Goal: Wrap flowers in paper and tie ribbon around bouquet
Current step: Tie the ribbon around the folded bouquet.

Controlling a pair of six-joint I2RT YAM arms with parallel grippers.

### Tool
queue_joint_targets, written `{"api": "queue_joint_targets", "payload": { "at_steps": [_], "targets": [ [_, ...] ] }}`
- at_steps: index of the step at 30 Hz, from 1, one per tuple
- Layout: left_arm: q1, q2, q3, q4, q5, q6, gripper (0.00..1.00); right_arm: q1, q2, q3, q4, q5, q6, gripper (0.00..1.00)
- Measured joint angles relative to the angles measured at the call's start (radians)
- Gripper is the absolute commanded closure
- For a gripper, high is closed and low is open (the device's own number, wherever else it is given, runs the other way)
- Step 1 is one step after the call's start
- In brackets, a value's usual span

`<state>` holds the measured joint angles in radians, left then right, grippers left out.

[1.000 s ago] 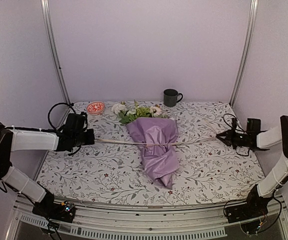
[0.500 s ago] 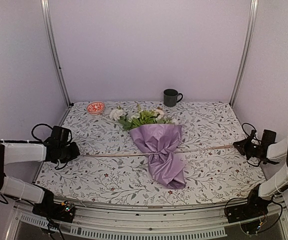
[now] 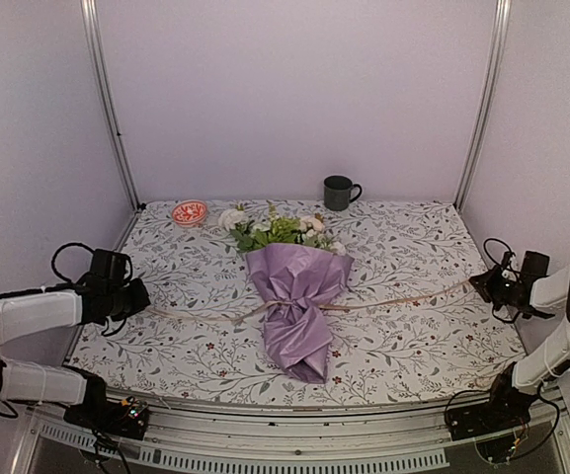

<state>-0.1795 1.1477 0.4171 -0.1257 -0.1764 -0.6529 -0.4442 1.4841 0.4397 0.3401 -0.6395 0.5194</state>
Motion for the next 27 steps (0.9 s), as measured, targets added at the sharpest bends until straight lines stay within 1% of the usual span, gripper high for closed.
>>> {"api": "queue_joint_targets", "payload": {
  "at_steps": [1, 2, 4, 5, 7, 10, 11, 14, 17, 18, 21, 24, 27],
  "targets": [
    [-0.01, -0.003, 0.006, 0.003, 0.004, 0.003, 1.0, 0.007, -0.003, 0.009, -0.014, 0.002, -0.003, 0.61],
    [-0.024, -0.005, 0.017, 0.006, 0.005, 0.007, 1.0, 0.019, -0.006, 0.029, -0.05, 0.013, -0.008, 0.48],
    [-0.056, -0.004, 0.048, 0.008, 0.003, 0.017, 1.0, 0.061, -0.009, 0.086, -0.126, 0.064, -0.03, 0.25],
    [-0.078, -0.004, 0.068, 0.009, -0.001, 0.022, 1.0, 0.081, -0.014, 0.112, -0.156, 0.09, -0.039, 0.23],
    [-0.126, -0.004, 0.106, 0.015, -0.013, 0.035, 1.0, 0.123, -0.045, 0.147, -0.198, 0.144, -0.052, 0.23],
    [-0.217, -0.005, 0.173, 0.037, -0.036, 0.069, 1.0, 0.195, -0.098, 0.185, -0.261, 0.217, -0.073, 0.28],
    [-0.25, -0.006, 0.197, 0.047, -0.043, 0.086, 1.0, 0.243, -0.11, 0.215, -0.293, 0.246, -0.09, 0.3],
    [-0.331, -0.011, 0.259, 0.088, -0.062, 0.139, 1.0, 0.388, -0.097, 0.314, -0.345, 0.232, -0.167, 0.34],
    [-0.388, -0.013, 0.311, 0.14, -0.081, 0.195, 1.0, 0.569, -0.003, 0.468, -0.419, 0.18, -0.282, 0.35],
    [-0.398, -0.016, 0.322, 0.152, -0.084, 0.21, 1.0, 0.651, 0.054, 0.54, -0.457, 0.163, -0.352, 0.35],
    [-0.411, -0.017, 0.341, 0.178, -0.099, 0.244, 1.0, 0.837, 0.173, 0.647, -0.538, 0.127, -0.525, 0.34],
    [-0.415, -0.018, 0.341, 0.187, -0.106, 0.264, 1.0, 0.97, 0.246, 0.66, -0.616, 0.095, -0.683, 0.32],
    [-0.417, -0.018, 0.341, 0.191, -0.105, 0.277, 1.0, 1.015, 0.27, 0.637, -0.673, 0.088, -0.82, 0.3]
  ]
}}
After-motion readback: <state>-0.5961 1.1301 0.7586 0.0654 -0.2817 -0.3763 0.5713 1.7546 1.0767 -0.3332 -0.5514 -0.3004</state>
